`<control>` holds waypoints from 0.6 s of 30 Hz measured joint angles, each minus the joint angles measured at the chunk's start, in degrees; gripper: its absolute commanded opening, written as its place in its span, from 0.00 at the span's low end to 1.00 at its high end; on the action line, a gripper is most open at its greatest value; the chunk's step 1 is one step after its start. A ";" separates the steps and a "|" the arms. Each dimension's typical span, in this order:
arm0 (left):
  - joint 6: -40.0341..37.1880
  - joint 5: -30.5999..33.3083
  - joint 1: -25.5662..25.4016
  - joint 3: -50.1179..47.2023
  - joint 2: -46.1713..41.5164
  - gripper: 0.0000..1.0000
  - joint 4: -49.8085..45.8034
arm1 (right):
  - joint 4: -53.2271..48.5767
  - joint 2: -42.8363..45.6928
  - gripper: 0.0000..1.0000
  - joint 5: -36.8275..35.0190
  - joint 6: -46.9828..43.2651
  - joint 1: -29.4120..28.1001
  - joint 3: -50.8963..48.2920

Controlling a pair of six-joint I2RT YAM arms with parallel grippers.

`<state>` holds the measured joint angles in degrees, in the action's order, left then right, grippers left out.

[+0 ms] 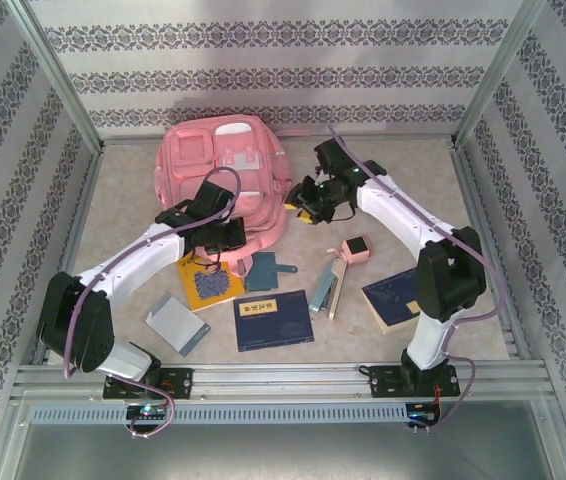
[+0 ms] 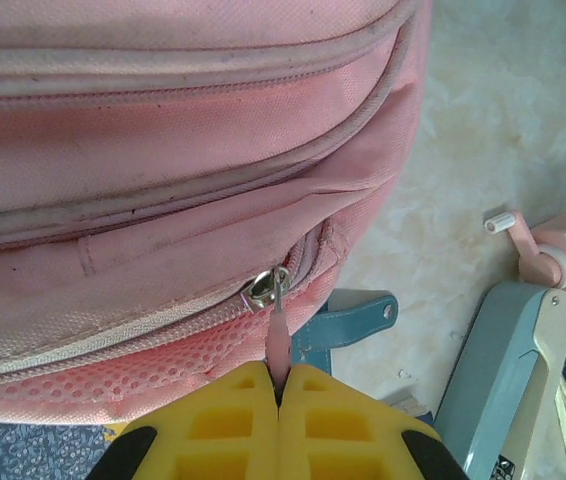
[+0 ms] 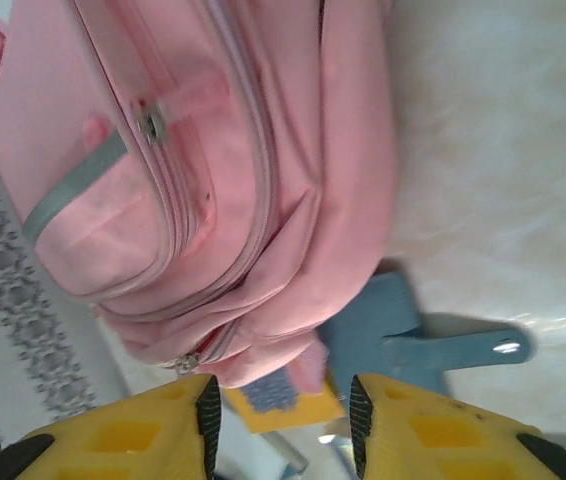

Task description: Pack the student bag

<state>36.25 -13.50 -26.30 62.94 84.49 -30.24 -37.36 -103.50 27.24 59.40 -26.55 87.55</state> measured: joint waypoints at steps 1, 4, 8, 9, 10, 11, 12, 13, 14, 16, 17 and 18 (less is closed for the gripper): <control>-0.07 -0.02 0.00 0.09 -0.02 0.00 0.11 | 1.73 -0.28 0.45 0.98 2.73 -0.79 -0.90; -0.24 -0.02 0.00 0.11 -0.37 0.00 0.20 | 6.71 -1.79 0.49 3.67 10.36 -3.15 -1.97; -0.26 -0.04 0.00 0.11 -1.66 0.00 0.22 | 12.85 -5.14 0.49 5.38 17.44 -5.29 -1.53; -0.31 -0.04 0.00 0.11 -2.12 0.00 0.24 | 13.51 -6.03 0.49 5.44 18.67 -5.51 -1.05; -0.42 -0.04 0.00 0.11 -2.54 0.00 0.22 | 13.99 -6.97 0.49 5.46 19.78 -5.60 -0.42; -0.46 -0.04 0.00 0.11 -2.86 0.00 0.24 | 14.34 -7.69 0.49 5.49 20.44 -5.62 0.15; -0.59 -0.02 0.00 0.11 -3.13 0.00 0.24 | 14.78 -8.55 0.49 5.46 21.38 -5.62 0.81; -0.72 -0.02 0.00 0.11 -3.32 0.00 0.24 | 15.17 -9.07 0.49 5.46 21.97 -5.75 1.18; -0.87 -0.02 0.00 0.11 -3.41 0.00 0.24 | 15.19 -9.44 0.49 5.44 22.60 -5.95 1.44; -1.11 -0.02 0.00 0.11 -3.45 0.00 0.22 | 15.34 -9.81 0.47 5.35 23.43 -6.01 1.66; -1.20 -0.02 0.00 0.11 -3.45 0.00 0.22 | 15.37 -9.99 0.47 5.25 23.89 -6.12 1.81; -1.31 -0.02 0.00 0.11 -3.45 0.00 0.22 | 15.41 -10.36 0.45 5.16 24.28 -6.23 2.12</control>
<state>34.94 -13.52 -26.30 63.05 81.03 -30.02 -21.96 -113.86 32.40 83.68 -32.77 89.67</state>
